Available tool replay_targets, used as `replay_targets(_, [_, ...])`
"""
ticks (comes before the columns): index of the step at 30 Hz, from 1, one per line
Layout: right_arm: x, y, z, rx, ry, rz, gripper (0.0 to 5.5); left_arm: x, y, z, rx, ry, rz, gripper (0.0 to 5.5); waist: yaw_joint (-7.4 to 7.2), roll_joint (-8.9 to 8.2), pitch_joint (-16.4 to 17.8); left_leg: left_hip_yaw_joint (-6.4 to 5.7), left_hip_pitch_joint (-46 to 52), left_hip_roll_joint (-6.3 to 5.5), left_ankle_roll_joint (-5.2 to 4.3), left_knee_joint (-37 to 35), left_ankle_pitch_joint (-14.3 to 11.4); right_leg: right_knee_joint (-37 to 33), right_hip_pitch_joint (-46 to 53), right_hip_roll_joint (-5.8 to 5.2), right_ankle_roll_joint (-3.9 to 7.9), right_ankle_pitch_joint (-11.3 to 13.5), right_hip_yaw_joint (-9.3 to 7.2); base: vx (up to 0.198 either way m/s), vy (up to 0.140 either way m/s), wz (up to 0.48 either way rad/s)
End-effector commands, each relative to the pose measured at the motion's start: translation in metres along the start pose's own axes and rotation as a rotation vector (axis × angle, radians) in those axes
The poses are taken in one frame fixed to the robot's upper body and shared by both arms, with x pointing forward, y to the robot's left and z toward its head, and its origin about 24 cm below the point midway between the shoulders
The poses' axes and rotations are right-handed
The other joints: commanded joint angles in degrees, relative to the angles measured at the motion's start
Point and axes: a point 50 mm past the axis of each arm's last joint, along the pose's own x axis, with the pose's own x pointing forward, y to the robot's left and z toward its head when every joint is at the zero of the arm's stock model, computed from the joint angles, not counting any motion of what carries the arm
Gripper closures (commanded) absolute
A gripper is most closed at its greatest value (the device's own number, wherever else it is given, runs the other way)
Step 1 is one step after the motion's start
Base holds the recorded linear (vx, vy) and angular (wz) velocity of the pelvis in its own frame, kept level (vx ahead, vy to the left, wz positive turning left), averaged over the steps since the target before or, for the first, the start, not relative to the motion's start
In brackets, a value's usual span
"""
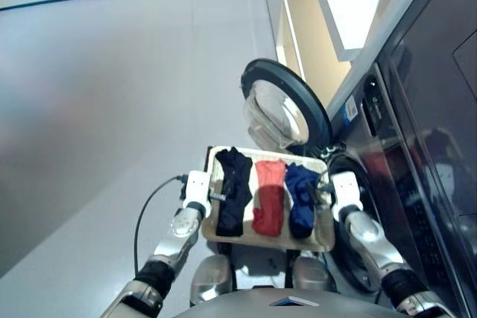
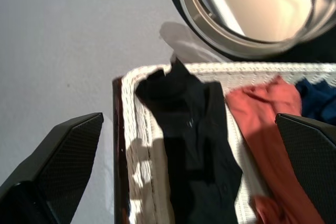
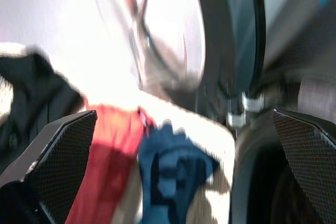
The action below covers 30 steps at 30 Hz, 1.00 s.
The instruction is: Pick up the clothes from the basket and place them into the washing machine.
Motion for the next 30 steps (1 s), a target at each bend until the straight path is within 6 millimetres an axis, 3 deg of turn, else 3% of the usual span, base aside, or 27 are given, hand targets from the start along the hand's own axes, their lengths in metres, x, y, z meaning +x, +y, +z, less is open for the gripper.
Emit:
replay_targets(1, [0.012,-0.006,0.074,-0.05,-0.35,-0.021,0.0,0.013,-0.008,0.055,0.117,-0.243,-0.015,0.0,0.96,-1.25,2.68,2.34,-2.11,4.51,-2.81,11.37,-6.8,15.33,-8.55,-1.72,1.44,-8.85,1.19,-0.122,0.011,-0.064])
replay_targets(3, [0.014,0.001,0.102,-0.043,-0.47,-0.013,0.0,0.017,-0.01,0.071,0.122,-0.298,-0.007,0.0,0.84,-1.68,4.28,1.94,-5.15,4.77,-2.45,13.11,-7.47,19.14,-12.64,-1.77,1.81,-9.16,1.76,-0.146,0.009,-0.052])
replay_targets(4, [0.014,0.008,0.129,-0.051,-0.585,-0.002,0.0,0.022,-0.013,0.086,0.136,-0.352,0.012,0.0,0.92,-2.16,6.02,0.49,-8.6,4.25,-2.27,15.68,-8.25,21.95,-15.93,-1.8,2.14,-9.16,2.78,-0.13,0.006,-0.039])
replay_targets(5, [0.015,0.008,0.129,-0.052,-0.587,-0.003,0.0,0.023,-0.013,0.087,0.137,-0.354,0.013,0.0,0.84,-2.22,5.76,0.37,-9.39,4.18,-2.23,16.26,-8.47,22.47,-16.64,-1.94,2.16,-9.37,2.79,-0.139,-0.007,-0.018])
replay_targets(8, [0.007,0.019,0.165,-0.077,-0.755,0.014,0.0,0.029,-0.018,0.12,0.14,-0.465,0.045,0.0,0.6,-3.04,8.24,-2.83,-16.85,2.49,-1.86,21.71,-9.98,26.72,-22.91,-2.08,2.02,-9.72,3.53,-0.131,-0.036,0.119])
replay_targets(19, [0.004,0.052,0.206,-0.052,-0.937,0.06,0.0,0.041,-0.017,0.149,0.158,-0.519,0.162,0.0,-0.35,-3.15,8.24,-3.63,-36.01,2.91,-1.28,31.43,-11.94,36.04,-41.13,-3.81,1.69,-11.79,4.31,-0.1,0.01,0.095])
replay_targets(29, [-0.003,0.061,0.227,-0.024,-1.036,0.066,0.0,0.051,0.0,0.155,0.116,-0.487,0.308,0.0,-1.19,-3.35,8.24,-5.03,-47.17,3.1,-1.32,35.78,-12.13,40.32,-52.17,-3.66,1.31,-12.49,4.87,-0.022,-0.004,0.011])
replay_targets(30, [-0.003,0.06,0.224,-0.016,-1.026,0.071,0.0,0.051,0.002,0.155,0.129,-0.489,0.305,0.0,-1.36,-3.37,8.24,-5.41,-47.08,3.18,-1.61,36.97,-14.09,41.8,-52.34,-3.57,1.62,-14.57,4.88,0.062,-0.018,0.037])
